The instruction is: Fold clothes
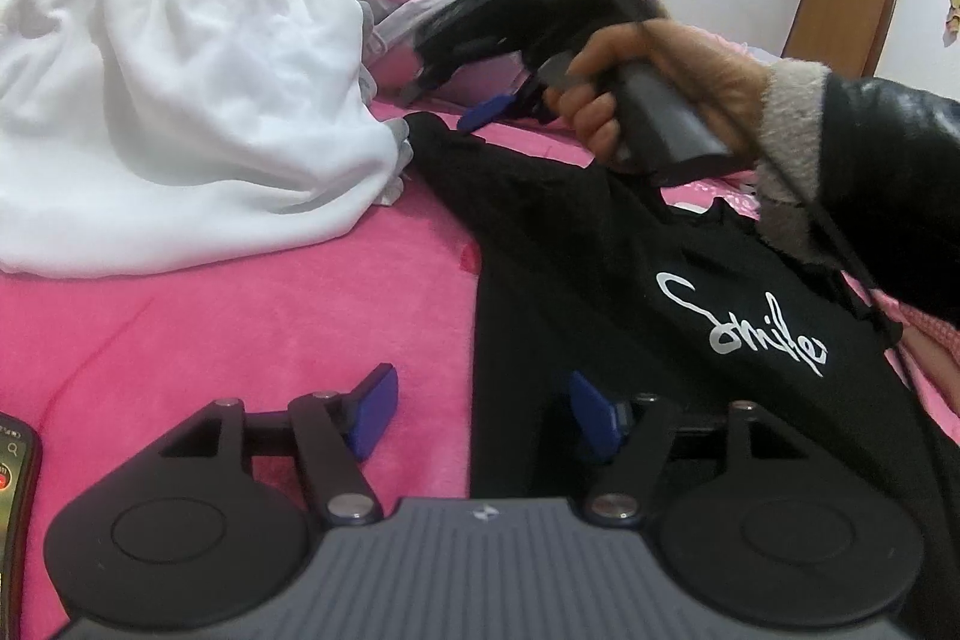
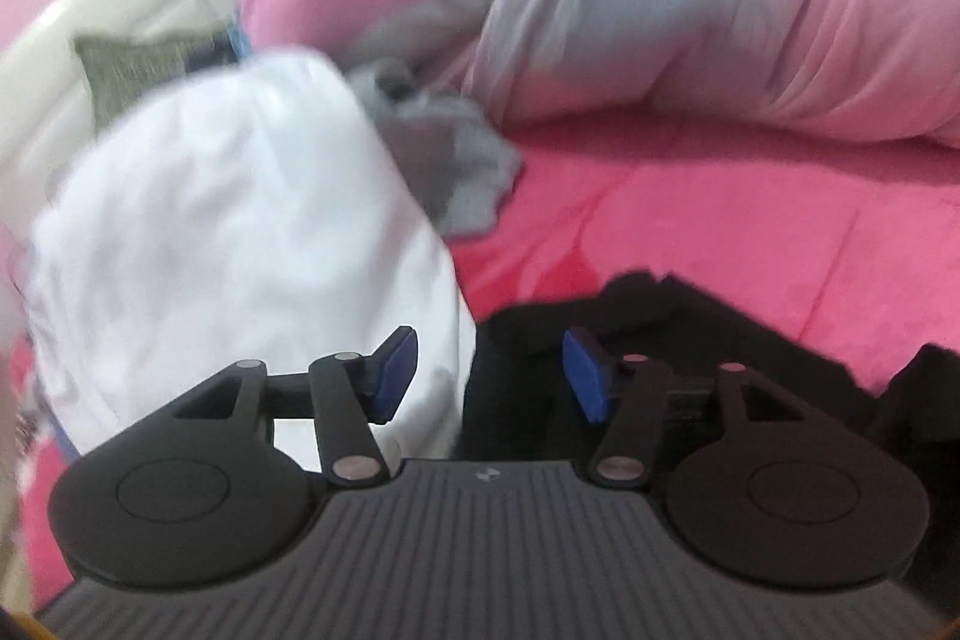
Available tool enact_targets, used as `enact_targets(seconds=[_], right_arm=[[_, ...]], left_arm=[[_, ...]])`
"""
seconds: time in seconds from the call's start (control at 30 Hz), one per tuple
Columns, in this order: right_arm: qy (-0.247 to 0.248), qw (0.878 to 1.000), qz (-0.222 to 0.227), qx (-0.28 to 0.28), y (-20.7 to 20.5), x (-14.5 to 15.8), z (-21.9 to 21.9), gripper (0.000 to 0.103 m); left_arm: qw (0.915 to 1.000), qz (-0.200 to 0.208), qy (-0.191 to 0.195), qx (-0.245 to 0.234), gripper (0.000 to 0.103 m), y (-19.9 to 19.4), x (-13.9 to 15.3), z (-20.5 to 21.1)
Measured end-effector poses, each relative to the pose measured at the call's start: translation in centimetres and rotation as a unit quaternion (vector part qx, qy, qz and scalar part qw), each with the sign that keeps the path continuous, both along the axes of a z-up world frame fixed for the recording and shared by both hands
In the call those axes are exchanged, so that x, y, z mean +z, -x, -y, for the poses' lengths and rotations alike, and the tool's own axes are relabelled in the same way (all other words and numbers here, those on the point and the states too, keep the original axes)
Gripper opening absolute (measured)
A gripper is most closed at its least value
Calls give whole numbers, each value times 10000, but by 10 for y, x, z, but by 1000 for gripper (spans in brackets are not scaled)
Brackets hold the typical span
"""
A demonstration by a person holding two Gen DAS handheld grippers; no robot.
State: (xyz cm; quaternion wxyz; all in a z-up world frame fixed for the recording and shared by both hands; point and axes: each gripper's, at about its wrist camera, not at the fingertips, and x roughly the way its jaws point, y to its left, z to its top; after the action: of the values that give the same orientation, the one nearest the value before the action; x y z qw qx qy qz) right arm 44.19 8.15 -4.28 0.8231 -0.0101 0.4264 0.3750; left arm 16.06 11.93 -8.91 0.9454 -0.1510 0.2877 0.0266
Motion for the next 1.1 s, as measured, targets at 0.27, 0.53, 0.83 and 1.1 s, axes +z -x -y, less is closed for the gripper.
enact_targets(seconds=[0.27,0.53,0.83,1.1], right_arm=[[-185,9996,-84,-177,-13,-9,-2,6],[-431,9909,760,1023,23,24,-11,6],[742,9460,1962,2471,70,18,-65,49],[-906,9829,1189,1079,12,57,-9,59]], left_arm=[[9999,46,105,6,66,2,0,-3],[9999,45,109,9,66,1,0,-2],[9999,39,122,-7,67,0,0,-2],[9998,54,172,-16,67,2,-1,-5]])
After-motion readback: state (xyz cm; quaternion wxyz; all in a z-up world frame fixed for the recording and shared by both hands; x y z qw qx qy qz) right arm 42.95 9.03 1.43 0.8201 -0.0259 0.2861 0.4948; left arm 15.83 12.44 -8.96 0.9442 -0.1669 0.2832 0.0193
